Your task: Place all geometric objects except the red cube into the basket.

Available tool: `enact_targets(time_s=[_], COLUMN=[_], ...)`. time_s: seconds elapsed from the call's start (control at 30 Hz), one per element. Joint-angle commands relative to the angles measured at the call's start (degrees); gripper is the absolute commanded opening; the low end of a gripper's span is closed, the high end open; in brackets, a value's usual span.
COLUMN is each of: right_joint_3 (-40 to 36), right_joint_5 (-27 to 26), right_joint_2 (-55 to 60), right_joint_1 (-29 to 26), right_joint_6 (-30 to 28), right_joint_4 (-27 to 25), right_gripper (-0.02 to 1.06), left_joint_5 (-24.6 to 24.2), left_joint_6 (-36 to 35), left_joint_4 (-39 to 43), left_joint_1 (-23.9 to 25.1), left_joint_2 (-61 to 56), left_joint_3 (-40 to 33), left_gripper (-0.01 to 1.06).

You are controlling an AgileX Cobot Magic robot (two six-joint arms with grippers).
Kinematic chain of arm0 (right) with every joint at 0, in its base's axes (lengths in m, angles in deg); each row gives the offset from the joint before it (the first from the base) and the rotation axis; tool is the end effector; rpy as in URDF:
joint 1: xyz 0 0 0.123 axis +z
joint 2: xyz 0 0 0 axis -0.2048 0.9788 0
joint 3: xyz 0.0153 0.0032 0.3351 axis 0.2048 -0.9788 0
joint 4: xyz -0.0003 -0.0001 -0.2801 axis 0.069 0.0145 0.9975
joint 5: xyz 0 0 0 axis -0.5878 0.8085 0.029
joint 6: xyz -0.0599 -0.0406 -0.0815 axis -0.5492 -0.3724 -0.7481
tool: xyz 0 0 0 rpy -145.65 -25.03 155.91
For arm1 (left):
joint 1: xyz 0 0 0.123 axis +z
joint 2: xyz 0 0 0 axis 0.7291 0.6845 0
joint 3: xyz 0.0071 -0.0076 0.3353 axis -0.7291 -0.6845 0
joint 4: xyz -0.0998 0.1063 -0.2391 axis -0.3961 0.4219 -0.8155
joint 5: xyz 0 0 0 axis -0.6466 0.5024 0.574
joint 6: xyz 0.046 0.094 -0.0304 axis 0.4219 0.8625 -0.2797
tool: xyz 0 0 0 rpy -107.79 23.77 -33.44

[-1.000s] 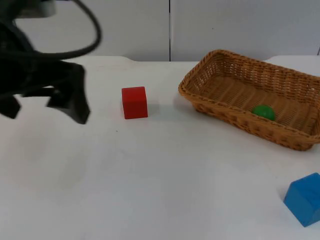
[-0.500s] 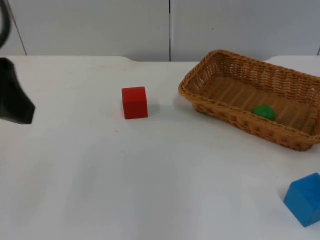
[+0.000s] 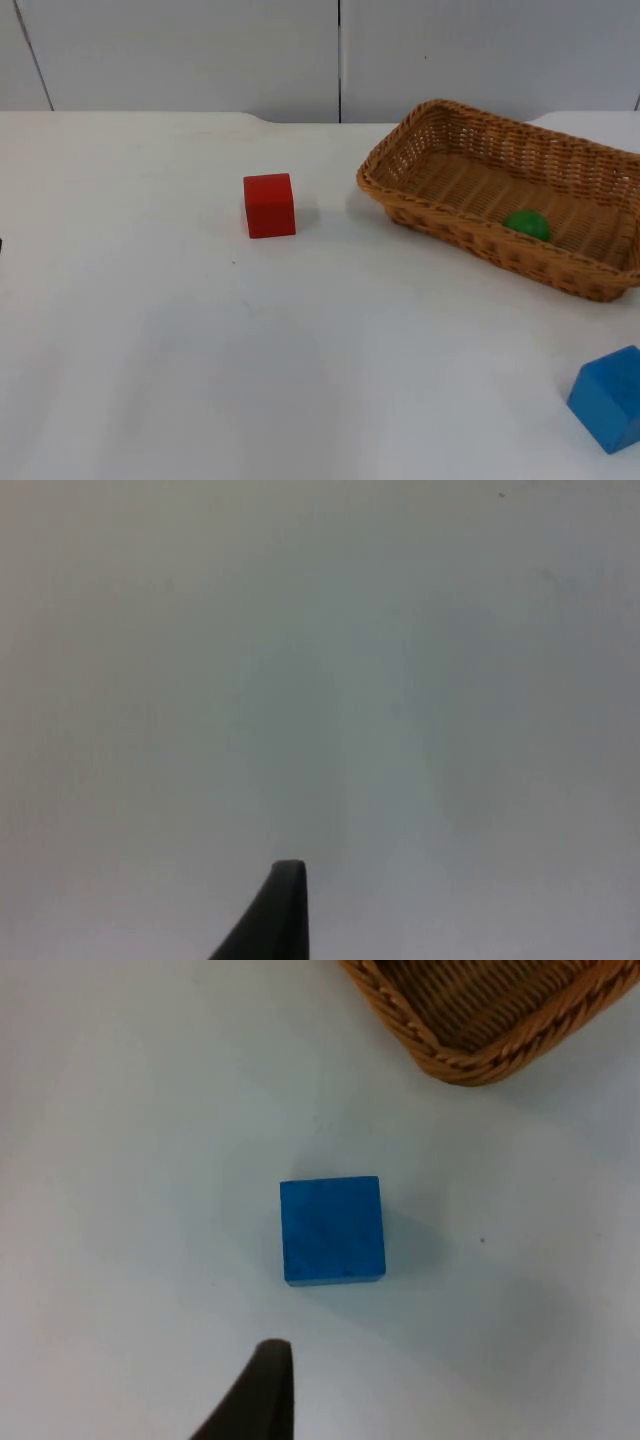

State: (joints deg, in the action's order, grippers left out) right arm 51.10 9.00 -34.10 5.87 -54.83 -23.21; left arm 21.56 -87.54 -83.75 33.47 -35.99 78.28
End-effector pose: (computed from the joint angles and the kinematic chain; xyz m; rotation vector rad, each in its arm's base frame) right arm 0.1582 0.0489 0.2954 -0.4442 2.5059 0.0859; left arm 0.1482 -0.0366 0.2771 0.0742 2.5285 -0.1819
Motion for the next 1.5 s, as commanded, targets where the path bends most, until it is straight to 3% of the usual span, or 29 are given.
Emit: enact_targets(time_s=[0.0,0.27,0.5,0.63,0.77,0.93,1.13,1.33,1.47], right_joint_3=[0.13,0.13,0.13,0.13,0.13,0.13,0.13,0.13,0.13], right_joint_5=[0.09,0.09,-1.36,-5.97,-14.57,-21.85,-28.98,-32.75,-34.06], right_joint_2=[-0.19,2.11,13.95,20.07,27.7,35.38,43.7,48.1,50.01], right_joint_1=[0.24,0.24,1.04,4.57,9.27,9.66,9.41,9.41,9.41], right_joint_6=[-0.06,-0.2,-1.73,-1.73,0.69,8.03,9.16,14.49,14.6], right_joint_4=[-0.19,-0.2,-3.83,-4.1,-1.05,3.57,5.41,11.16,11.29], right_gripper=[1.05,1.05,1.05,1.05,1.05,1.05,1.05,1.05,1.0], left_joint_5=[-0.07,-1.35,-1.58,-1.58,-1.58,-1.74,-1.88,-2.25,-2.25], left_joint_6=[-0.59,-0.29,-0.29,-0.29,-0.29,-0.29,-0.29,-0.29,-0.29], left_joint_4=[0.63,2.68,3.27,3.27,3.03,3.04,3.04,3.04,3.04], left_joint_1=[0.1,0.1,0.1,0.1,0.1,0.1,0.1,0.1,0.1], left_joint_2=[-0.5,-0.5,-0.5,-0.5,-0.5,-0.5,-0.5,-0.5,-0.5], left_joint_3=[-0.13,-0.13,-0.13,-0.13,-0.13,-0.13,-0.13,-0.13,-0.13], left_gripper=[1.05,1.05,1.05,1.05,1.05,1.05,1.05,1.05,1.05])
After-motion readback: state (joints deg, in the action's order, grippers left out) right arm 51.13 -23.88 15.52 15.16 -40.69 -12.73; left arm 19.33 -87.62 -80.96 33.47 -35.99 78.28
